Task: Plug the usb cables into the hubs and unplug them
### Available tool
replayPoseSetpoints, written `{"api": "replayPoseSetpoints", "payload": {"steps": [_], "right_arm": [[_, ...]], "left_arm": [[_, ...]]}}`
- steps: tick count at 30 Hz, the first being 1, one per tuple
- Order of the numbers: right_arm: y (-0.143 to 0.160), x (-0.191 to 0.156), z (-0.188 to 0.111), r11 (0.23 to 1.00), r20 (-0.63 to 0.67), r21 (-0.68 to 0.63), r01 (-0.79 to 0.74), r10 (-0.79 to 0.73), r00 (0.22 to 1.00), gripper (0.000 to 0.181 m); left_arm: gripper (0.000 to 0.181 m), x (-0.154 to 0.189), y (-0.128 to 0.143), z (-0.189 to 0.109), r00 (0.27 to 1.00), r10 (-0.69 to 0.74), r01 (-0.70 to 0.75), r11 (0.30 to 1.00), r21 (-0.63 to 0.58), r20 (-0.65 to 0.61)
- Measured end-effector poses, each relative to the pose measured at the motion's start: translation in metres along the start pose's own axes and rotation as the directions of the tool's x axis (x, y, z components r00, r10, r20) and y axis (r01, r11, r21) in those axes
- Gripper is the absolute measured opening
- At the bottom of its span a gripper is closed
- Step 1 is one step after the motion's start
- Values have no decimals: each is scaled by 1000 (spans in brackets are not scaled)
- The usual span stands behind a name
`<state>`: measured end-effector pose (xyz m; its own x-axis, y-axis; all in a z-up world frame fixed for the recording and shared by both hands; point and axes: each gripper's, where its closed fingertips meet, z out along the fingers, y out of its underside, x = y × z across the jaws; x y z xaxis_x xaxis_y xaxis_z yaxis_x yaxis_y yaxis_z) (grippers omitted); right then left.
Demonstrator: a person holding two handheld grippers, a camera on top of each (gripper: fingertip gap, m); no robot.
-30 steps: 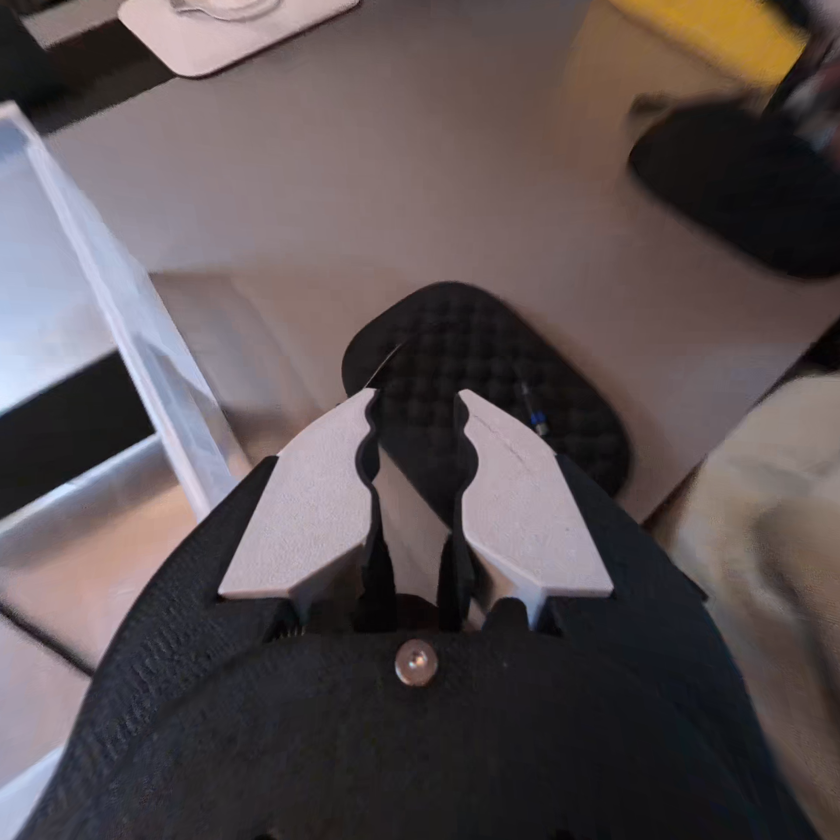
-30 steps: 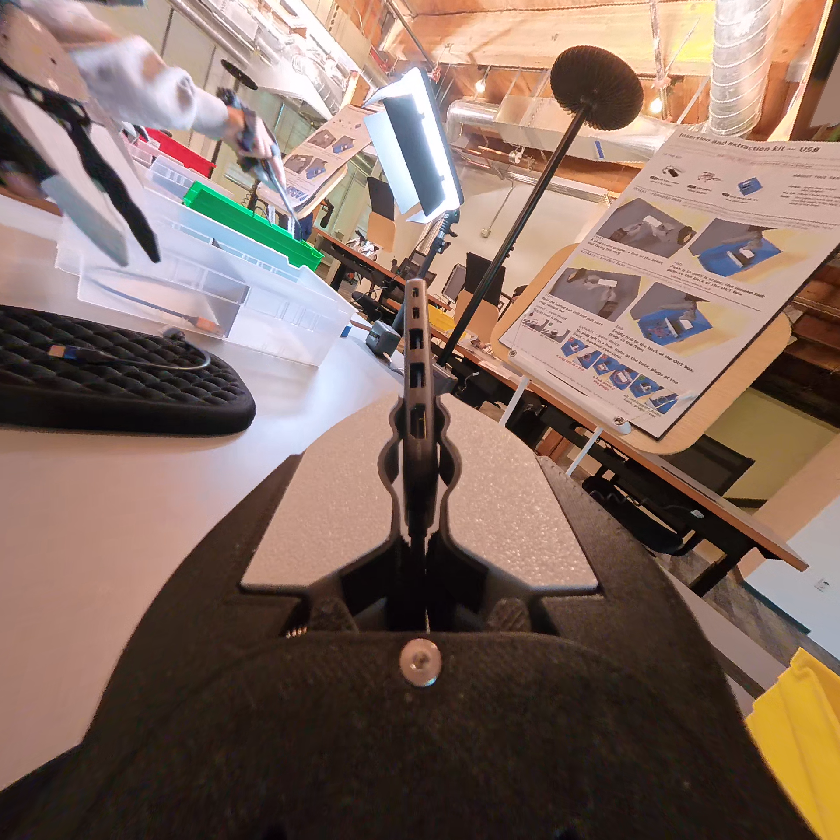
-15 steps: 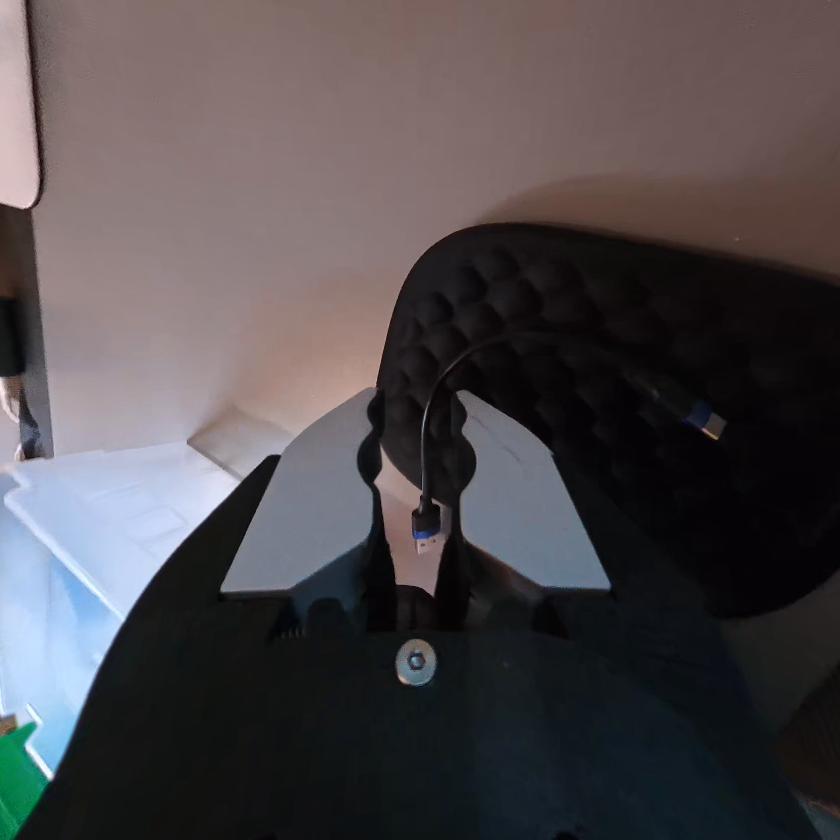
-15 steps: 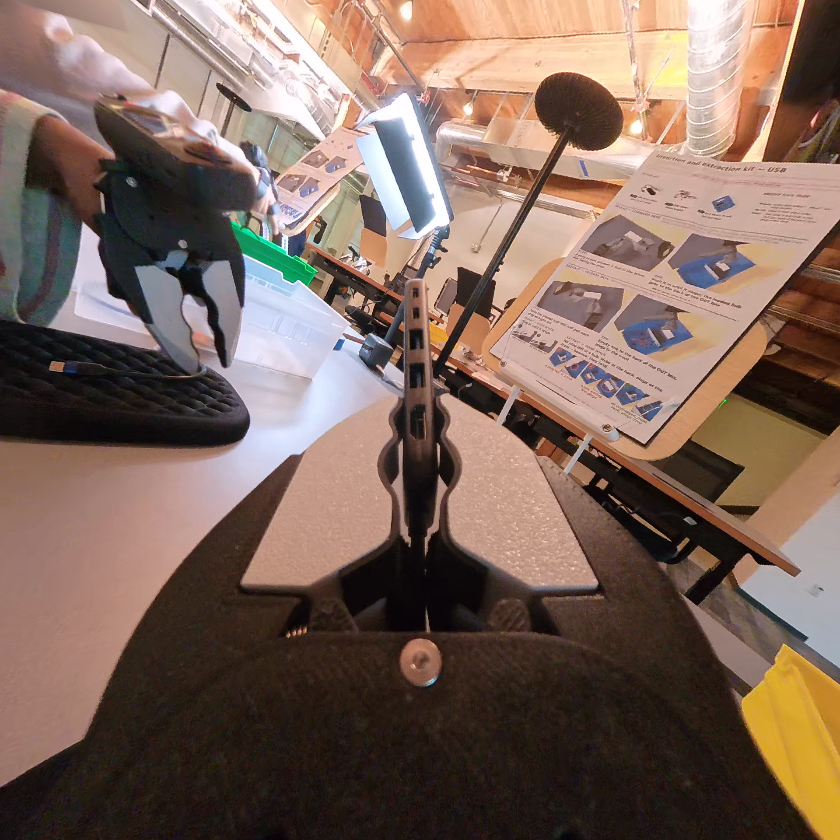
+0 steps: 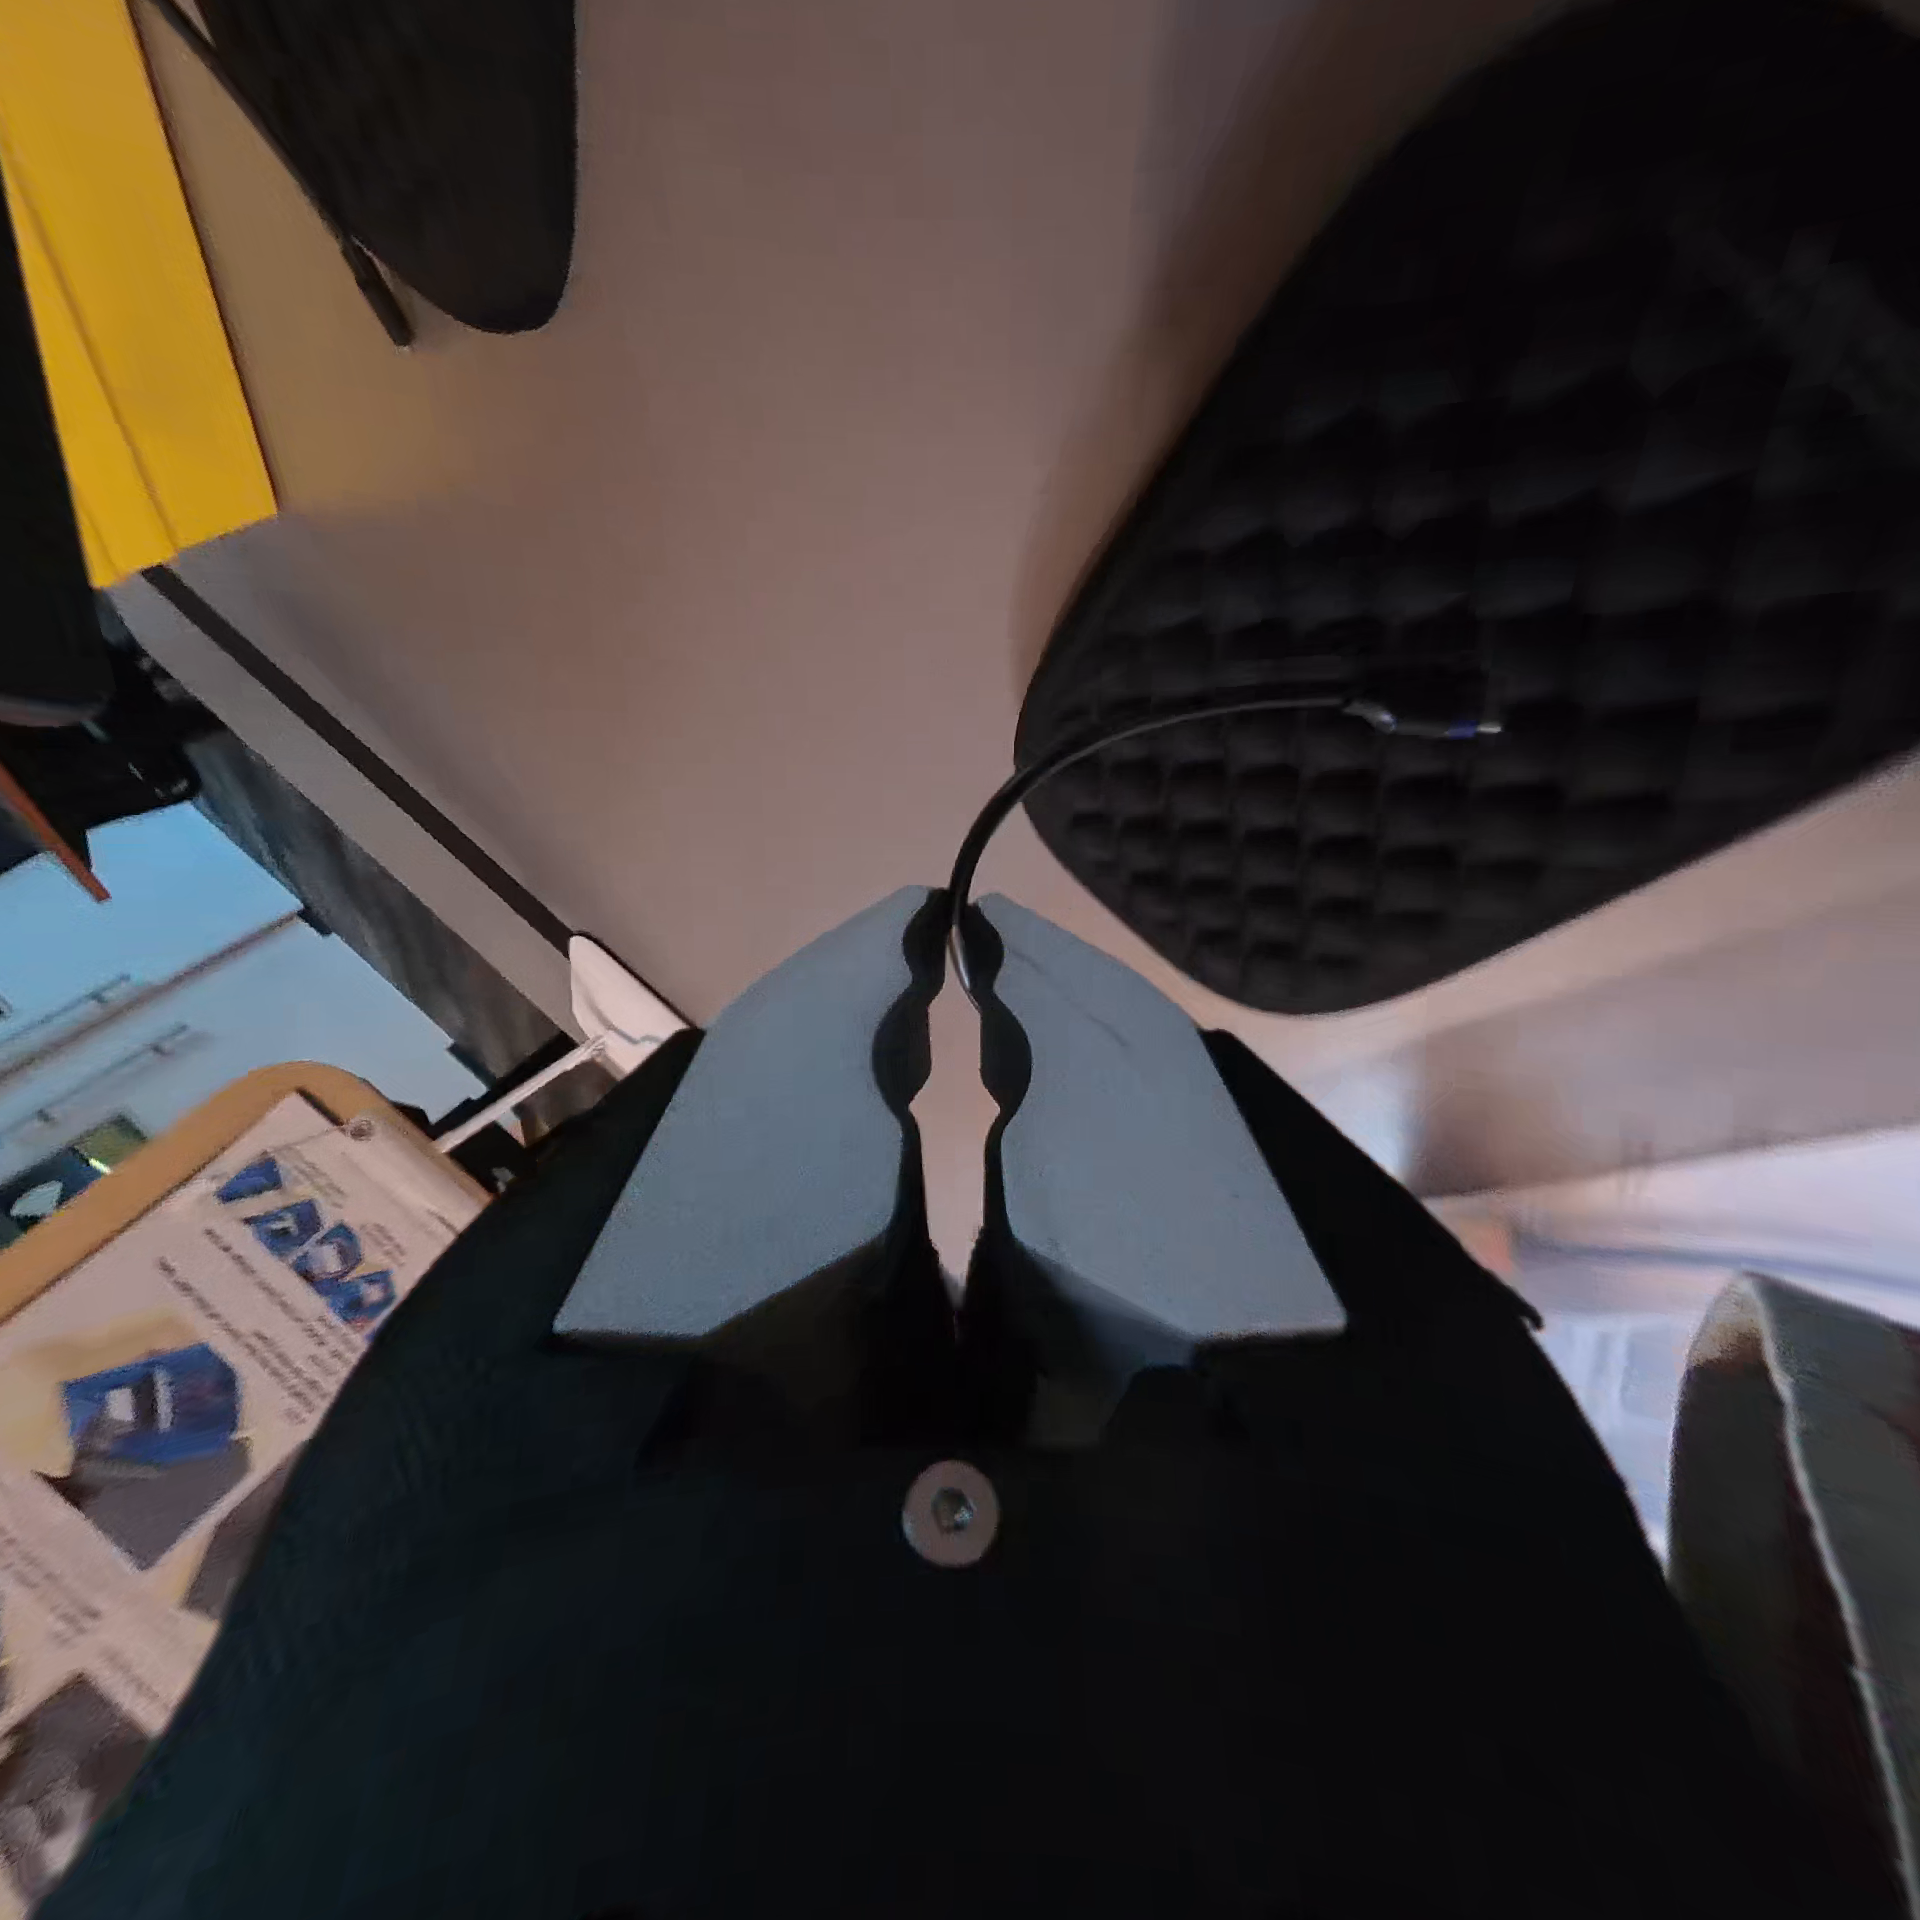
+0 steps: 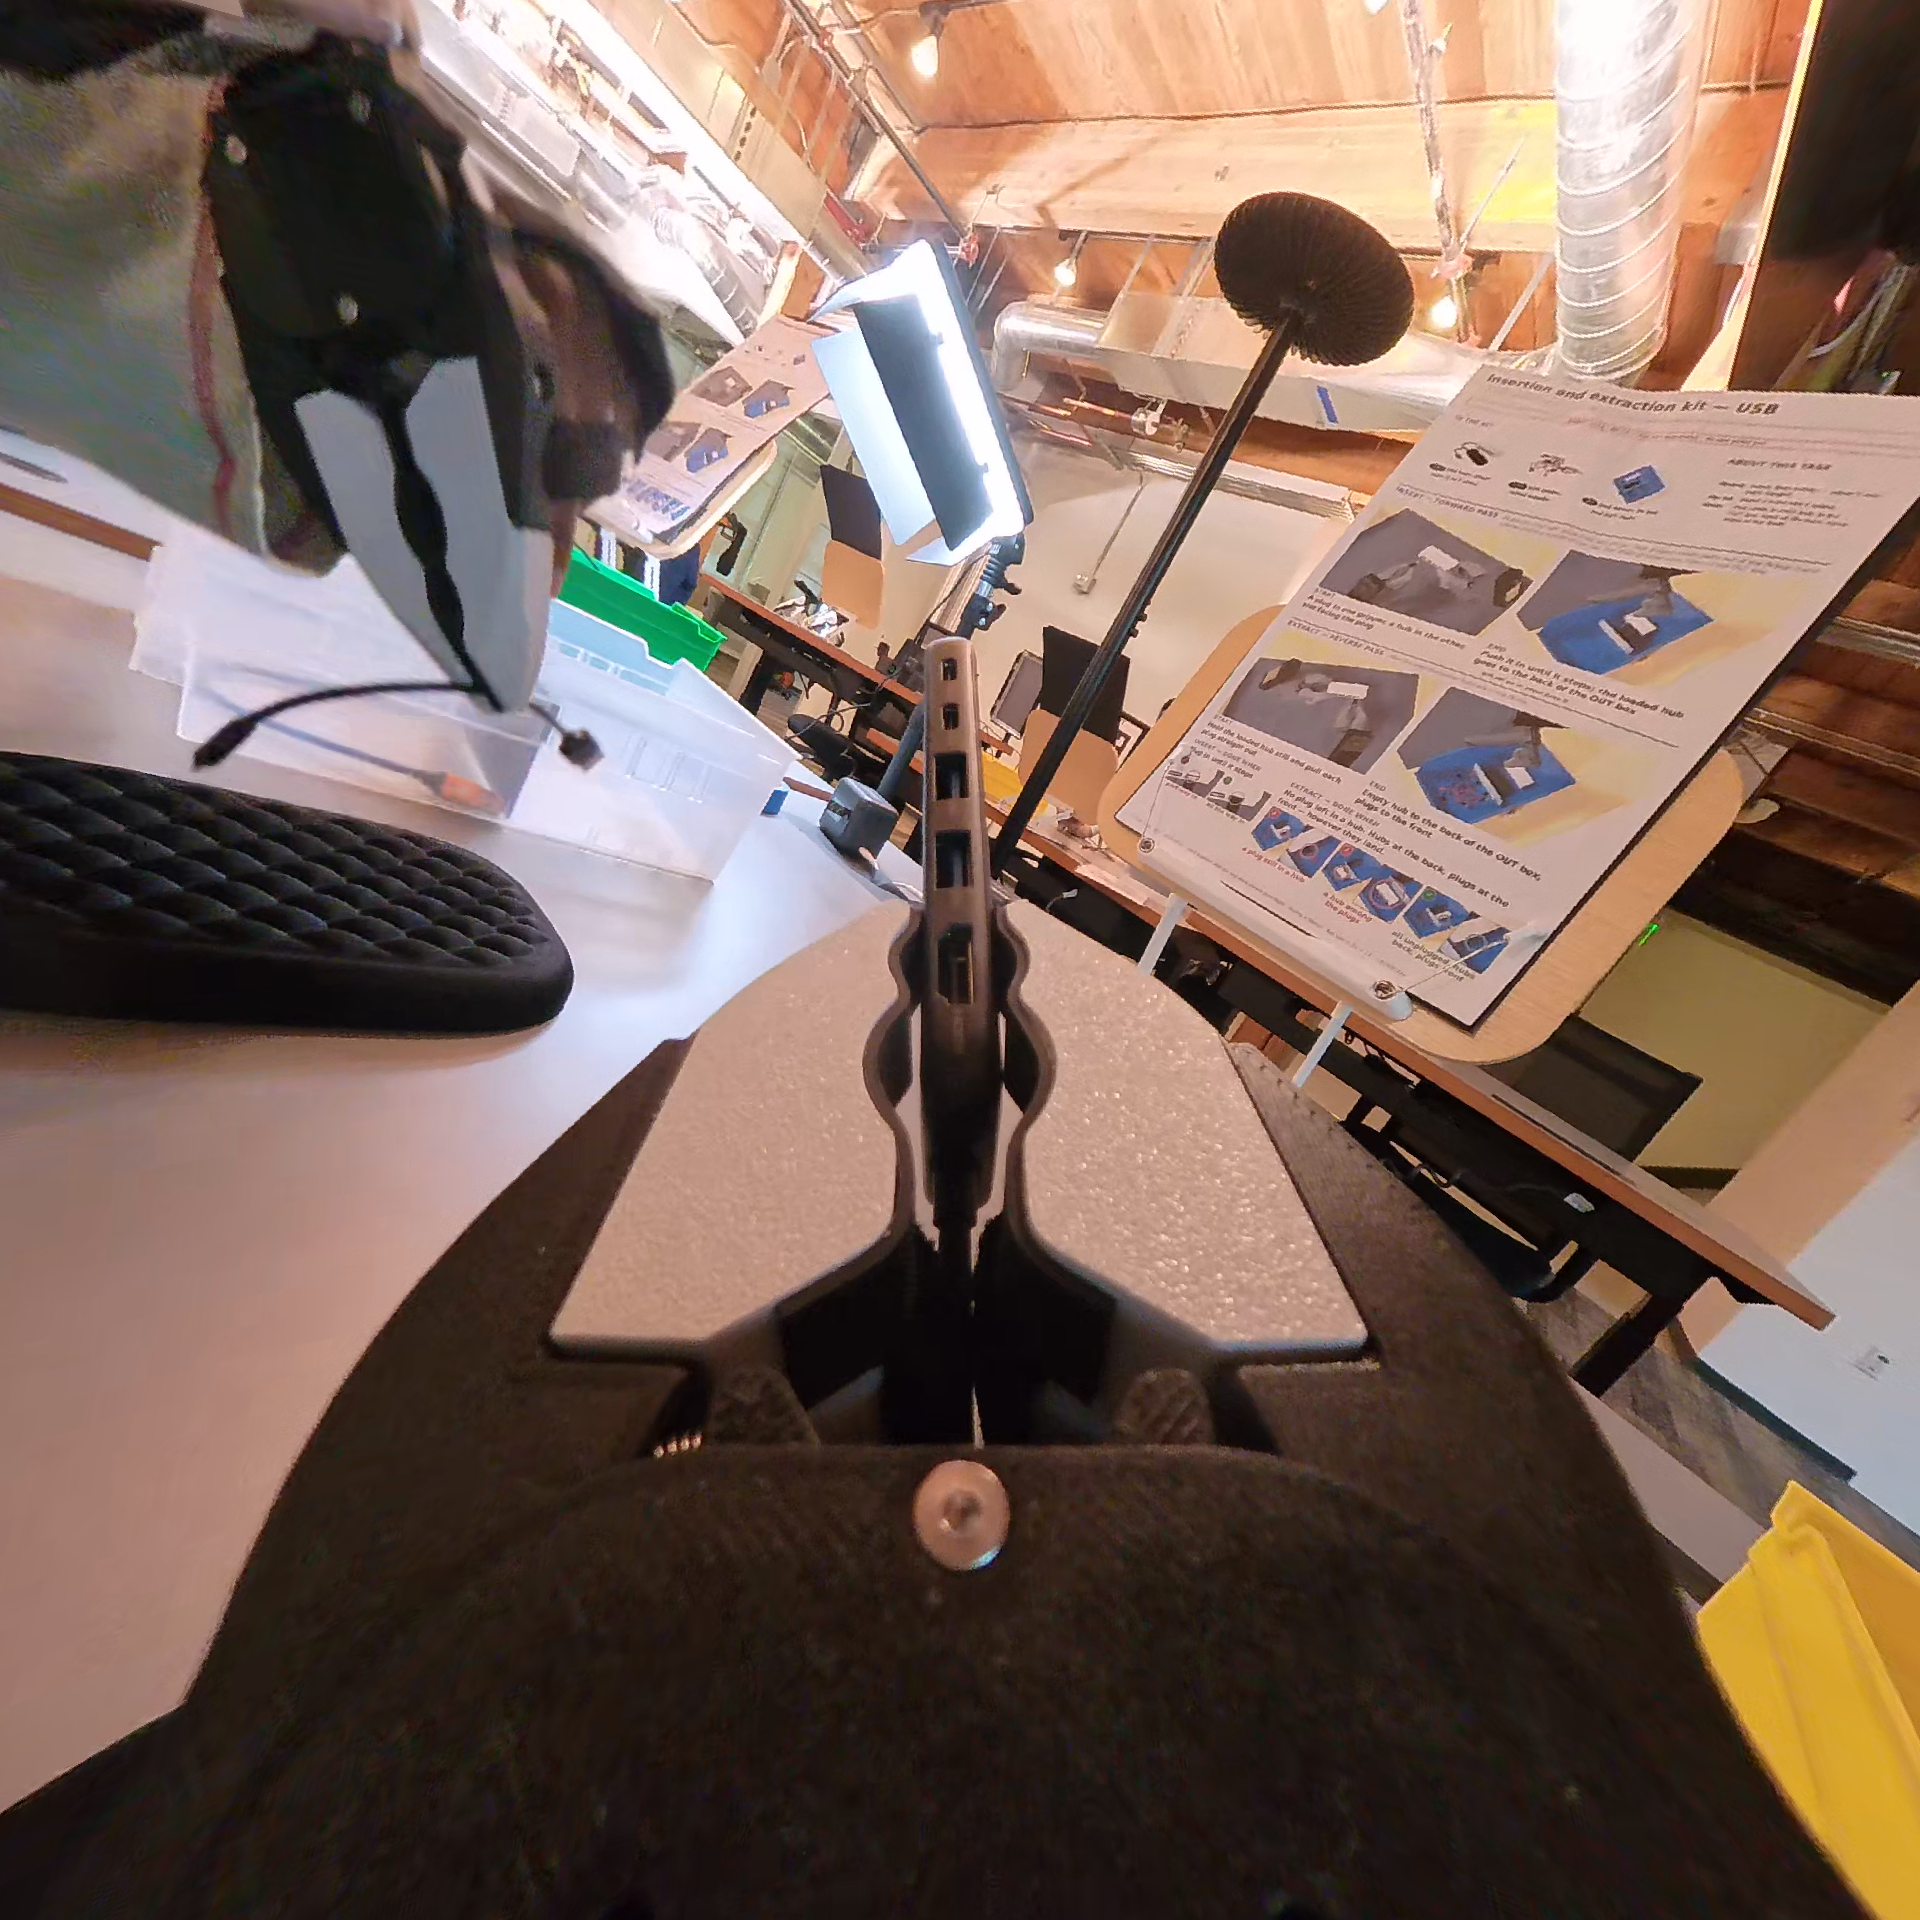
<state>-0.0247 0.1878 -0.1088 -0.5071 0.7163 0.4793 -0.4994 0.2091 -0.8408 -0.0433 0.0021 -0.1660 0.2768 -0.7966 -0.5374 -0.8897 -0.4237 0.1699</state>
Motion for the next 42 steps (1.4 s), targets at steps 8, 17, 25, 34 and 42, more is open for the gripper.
{"api": "replayPoseSetpoints", "payload": {"steps": [8,17,25,34,42], "right_arm": [[0,-2,1,1000,5,-5,9,-9,1000,11],[0,2,0,1000,-10,-2,2,-2,1000,11],[-2,4,-2,1000,-23,10,-8,8,1000,11],[-3,3,-1,1000,-23,15,-12,13,1000,11],[-1,6,-2,1000,-38,6,-12,12,999,11]], "left_arm": [[3,9,-4,-22,948,263,-258,965,52,-180],[31,32,-41,31,934,292,-251,947,202,-207],[58,-26,15,27,494,-862,860,504,85,109],[49,1,17,29,-468,-883,822,-451,348,-37],[25,21,-12,51,-334,-941,937,-325,131,59]]}}
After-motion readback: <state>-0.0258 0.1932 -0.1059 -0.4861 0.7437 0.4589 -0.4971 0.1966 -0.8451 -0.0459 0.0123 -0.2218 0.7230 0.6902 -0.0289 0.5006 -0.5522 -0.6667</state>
